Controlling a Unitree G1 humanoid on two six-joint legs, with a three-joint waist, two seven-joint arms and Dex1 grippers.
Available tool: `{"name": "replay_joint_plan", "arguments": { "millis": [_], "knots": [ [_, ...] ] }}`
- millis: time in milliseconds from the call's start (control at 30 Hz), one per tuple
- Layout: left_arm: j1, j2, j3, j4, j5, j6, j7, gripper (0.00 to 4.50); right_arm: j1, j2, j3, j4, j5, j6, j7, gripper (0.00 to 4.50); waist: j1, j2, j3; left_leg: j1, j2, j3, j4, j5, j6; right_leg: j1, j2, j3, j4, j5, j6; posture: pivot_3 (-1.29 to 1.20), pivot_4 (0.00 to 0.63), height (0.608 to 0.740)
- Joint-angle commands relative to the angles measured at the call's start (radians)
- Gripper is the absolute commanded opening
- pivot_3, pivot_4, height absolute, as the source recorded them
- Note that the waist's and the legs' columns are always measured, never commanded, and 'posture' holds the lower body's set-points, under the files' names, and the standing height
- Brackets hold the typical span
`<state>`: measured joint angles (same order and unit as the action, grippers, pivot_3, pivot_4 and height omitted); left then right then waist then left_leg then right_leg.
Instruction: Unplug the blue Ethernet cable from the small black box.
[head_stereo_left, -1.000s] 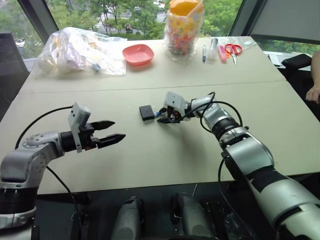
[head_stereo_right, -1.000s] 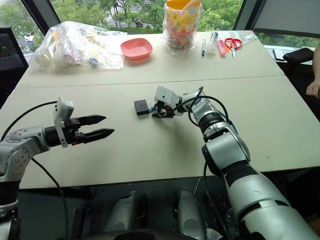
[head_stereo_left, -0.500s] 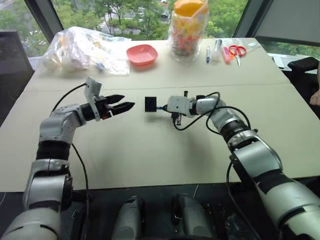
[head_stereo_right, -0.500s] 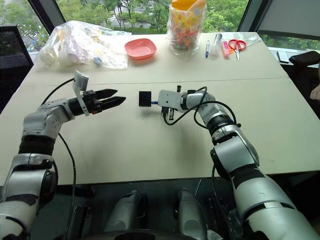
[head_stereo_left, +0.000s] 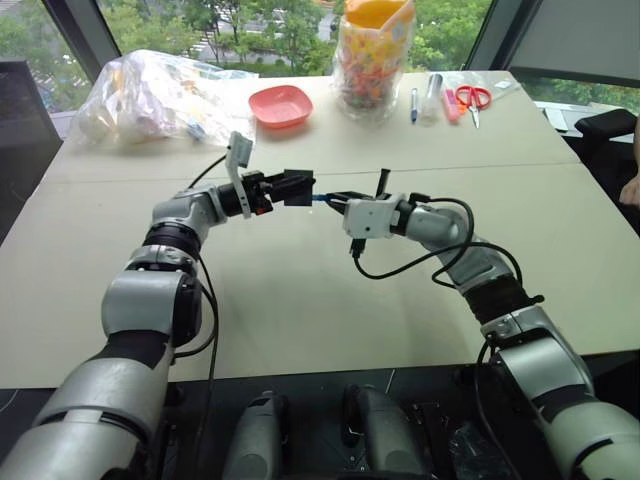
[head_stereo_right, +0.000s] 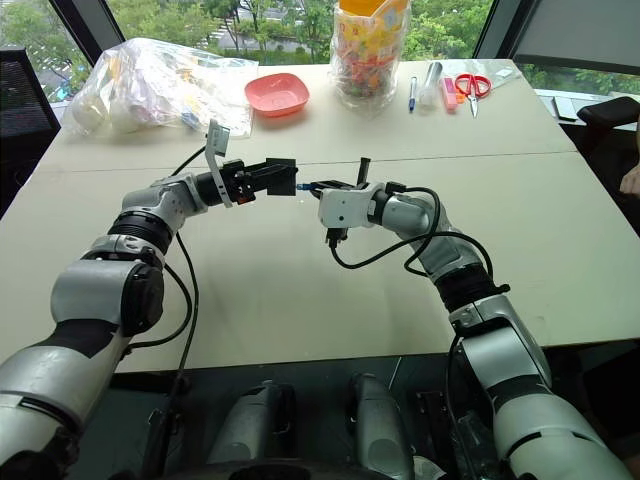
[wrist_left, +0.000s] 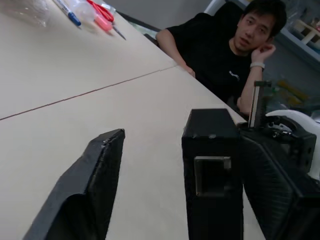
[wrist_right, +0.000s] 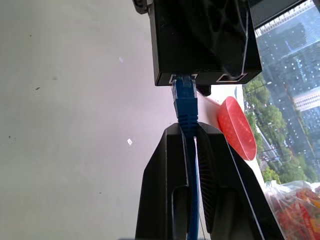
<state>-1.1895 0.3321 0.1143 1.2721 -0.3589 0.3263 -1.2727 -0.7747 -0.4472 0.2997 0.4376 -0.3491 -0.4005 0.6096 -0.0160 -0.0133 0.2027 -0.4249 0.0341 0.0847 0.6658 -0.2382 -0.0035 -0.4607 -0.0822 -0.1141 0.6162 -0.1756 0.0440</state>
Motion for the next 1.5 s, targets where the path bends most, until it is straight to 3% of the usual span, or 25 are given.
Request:
{"name": "replay_joint_plan", "arguments": {
  "millis": [33, 100, 233, 367, 433, 500, 633, 800, 1067, 1500],
  "knots": [
    [-0.039, 0.001, 0.026, -0.004, 0.018, -0.002, -0.041, 1.43, 0.003, -0.017, -0.028, -0.083, -0.003, 0.038, -0.02, 0.0, -0.001, 0.0, 0.0, 0.0, 0.0, 0.0, 0.0, 0.0, 0.0, 0.0, 0.0, 0.0, 0.0, 0.0, 0.0, 0.0, 0.15, 0.74],
    [-0.04, 0.001, 0.051, -0.001, 0.009, 0.002, -0.027, 0.67, 0.005, -0.019, -0.025, -0.096, -0.007, 0.049, -0.023, 0.0, -0.001, 0.0, 0.0, 0.0, 0.0, 0.0, 0.0, 0.0, 0.0, 0.0, 0.0, 0.0, 0.0, 0.0, 0.0, 0.0, 0.15, 0.74],
    [-0.037, 0.003, 0.087, -0.005, 0.006, 0.008, 0.003, 0.55, 0.017, -0.017, -0.018, -0.125, -0.005, 0.075, -0.011, 0.0, -0.001, 0.0, 0.0, 0.0, 0.0, 0.0, 0.0, 0.0, 0.0, -0.001, 0.0, 0.0, 0.0, 0.0, 0.0, 0.0, 0.15, 0.74],
    [-0.024, 0.011, 0.119, -0.016, -0.006, 0.028, -0.004, 0.55, 0.111, -0.016, -0.08, -0.236, 0.075, 0.206, 0.013, 1.55, 0.001, 0.0, 0.0, 0.0, 0.0, -0.001, 0.0, 0.0, 0.0, 0.0, 0.0, 0.0, 0.0, 0.0, 0.0, 0.0, 0.15, 0.74],
    [-0.021, 0.02, 0.152, -0.022, -0.029, 0.063, -0.013, 0.55, 0.197, 0.031, -0.155, -0.363, 0.198, 0.398, 0.02, 2.52, 0.005, 0.0, 0.0, -0.001, 0.0, -0.001, 0.0, 0.0, 0.0, 0.0, 0.0, 0.0, 0.0, 0.0, 0.0, 0.0, 0.15, 0.74],
    [-0.019, 0.026, 0.189, -0.032, -0.062, 0.114, -0.027, 0.55, 0.287, 0.121, -0.237, -0.531, 0.431, 0.67, 0.031, 3.59, 0.005, 0.0, 0.0, -0.001, 0.0, -0.002, 0.0, 0.0, 0.0, 0.0, 0.0, -0.001, 0.0, 0.002, -0.003, 0.0, 0.15, 0.74],
    [-0.015, 0.024, 0.26, -0.07, -0.142, 0.258, -0.063, 0.55, 0.359, 0.356, -0.424, -0.746, 0.946, 1.086, -0.095, 3.59, -0.001, 0.0, 0.0, -0.001, 0.001, -0.006, 0.001, 0.0, 0.0, 0.0, 0.0, -0.001, 0.002, 0.003, -0.004, 0.0, 0.15, 0.74],
    [0.035, -0.015, 0.265, -0.237, -0.223, 0.453, -0.115, 0.55, 0.365, 0.505, -0.505, -0.764, 1.195, 1.232, -0.246, 3.59, 0.002, 0.0, 0.0, 0.001, 0.005, -0.007, 0.002, 0.0, 0.0, 0.001, 0.001, -0.001, 0.002, 0.002, -0.004, 0.0, 0.15, 0.74],
    [0.142, -0.068, 0.233, -0.513, -0.313, 0.627, -0.084, 0.55, 0.332, 0.566, -0.502, -0.733, 1.223, 1.164, -0.342, 3.59, 0.002, 0.0, 0.0, -0.001, 0.002, -0.006, 0.001, 0.0, 0.0, 0.0, 0.001, 0.0, 0.001, 0.002, -0.004, 0.0, 0.15, 0.74],
    [0.184, -0.074, 0.22, -0.582, -0.367, 0.655, -0.029, 0.55, 0.306, 0.549, -0.475, -0.721, 1.253, 1.104, -0.325, 3.59, 0.002, 0.0, 0.0, 0.0, 0.002, -0.006, 0.001, 0.0, 0.0, 0.0, 0.001, 0.0, 0.001, 0.002, -0.003, 0.0, 0.15, 0.74]
  ]
}}
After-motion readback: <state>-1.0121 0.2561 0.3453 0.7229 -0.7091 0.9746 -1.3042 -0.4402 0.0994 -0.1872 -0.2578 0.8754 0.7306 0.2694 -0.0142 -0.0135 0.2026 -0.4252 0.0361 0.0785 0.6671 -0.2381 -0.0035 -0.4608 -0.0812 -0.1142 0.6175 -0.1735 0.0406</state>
